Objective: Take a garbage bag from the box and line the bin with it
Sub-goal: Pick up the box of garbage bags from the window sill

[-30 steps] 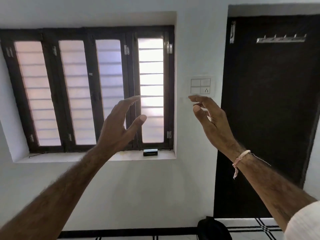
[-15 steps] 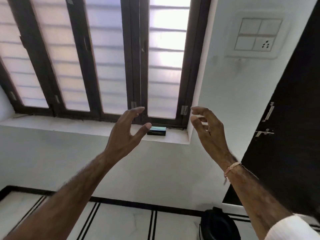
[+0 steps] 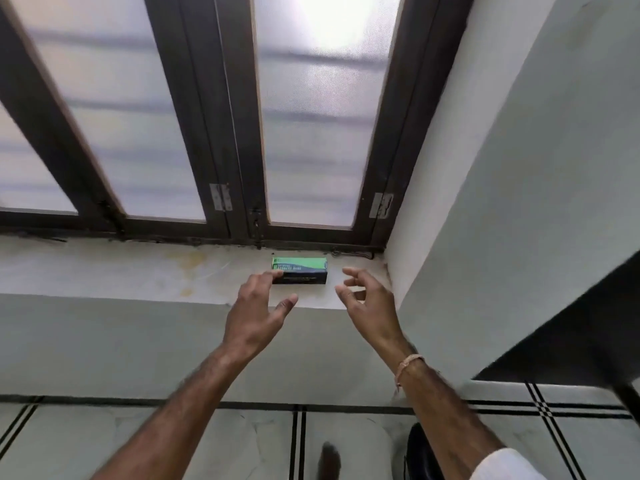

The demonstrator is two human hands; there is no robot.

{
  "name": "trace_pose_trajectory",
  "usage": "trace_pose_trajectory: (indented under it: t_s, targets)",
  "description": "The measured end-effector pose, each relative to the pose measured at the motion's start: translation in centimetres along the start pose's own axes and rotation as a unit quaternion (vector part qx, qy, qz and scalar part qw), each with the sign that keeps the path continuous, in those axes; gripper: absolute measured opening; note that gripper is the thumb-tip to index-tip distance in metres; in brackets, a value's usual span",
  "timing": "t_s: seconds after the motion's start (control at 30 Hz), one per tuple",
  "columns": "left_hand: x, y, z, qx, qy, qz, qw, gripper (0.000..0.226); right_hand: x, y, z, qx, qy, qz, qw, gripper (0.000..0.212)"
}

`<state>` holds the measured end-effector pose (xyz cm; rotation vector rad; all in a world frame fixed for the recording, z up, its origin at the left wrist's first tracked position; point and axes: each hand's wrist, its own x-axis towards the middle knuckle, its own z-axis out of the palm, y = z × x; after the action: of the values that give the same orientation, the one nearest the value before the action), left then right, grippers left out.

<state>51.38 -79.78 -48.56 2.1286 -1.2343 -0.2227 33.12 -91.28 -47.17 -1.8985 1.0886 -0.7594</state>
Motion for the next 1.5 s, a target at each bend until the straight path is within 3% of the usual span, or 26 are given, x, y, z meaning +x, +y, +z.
trace_pose_trajectory:
  t_s: [0.27, 0.4, 0.53, 0.77, 0.93, 0.97, 1.03, 1.1, 1.13, 1.3, 1.5]
  targets:
    - [9.2, -3.7, 6.6, 0.086, -0.051, -0.068, 0.993, 0.082, 11.3, 7.1, 6.5, -0.009, -0.079, 0.084, 0.993, 0.056]
    - [12.1, -4.6, 8.5, 0.124, -0.096, -0.067, 0.985, 0.075, 13.7, 8.7, 7.5, 0.016, -0.108, 0.093, 0.99, 0.046]
    - [12.9, -5.5, 9.0, 0.078, -0.087, -0.059, 0.991, 0.061, 14.3, 8.8, 7.0, 0.043, -0.114, 0.095, 0.988, 0.033]
    - [13.9, -7.0, 7.1, 0.001, -0.109, -0.028, 0.994, 0.058, 15.0, 7.0, 5.6, 0.162, -0.169, 0.179, 0.956, 0.026]
    - [14.5, -7.8, 6.0, -0.1, -0.116, -0.046, 0.987, 0.061, 15.0, 7.3, 5.4, 0.253, -0.114, 0.216, 0.936, 0.022]
    - [14.6, -7.8, 6.0, -0.108, -0.118, -0.043, 0.986, 0.062, 14.9, 7.6, 5.5, 0.235, -0.103, 0.214, 0.943, 0.018]
    - [14.6, -7.9, 6.0, -0.121, -0.122, -0.037, 0.985, 0.063, 14.6, 8.1, 5.8, 0.096, -0.074, 0.165, 0.979, 0.011]
    - [14.5, -8.0, 6.0, -0.129, -0.123, -0.034, 0.983, 0.063, 14.2, 8.2, 6.2, -0.07, -0.045, 0.078, 0.994, 0.021]
    - [14.4, -8.0, 6.0, -0.134, -0.124, -0.035, 0.983, 0.062, 13.9, 7.8, 6.3, -0.091, -0.038, 0.048, 0.994, 0.021]
    - [14.0, -8.4, 6.1, -0.151, -0.11, -0.05, 0.981, 0.064, 13.2, 6.8, 6.5, 0.035, -0.041, 0.006, 0.999, 0.007]
    - [14.3, -8.7, 5.8, -0.166, -0.104, -0.049, 0.979, 0.062, 13.1, 7.0, 6.7, 0.099, -0.049, 0.044, 0.993, 0.04]
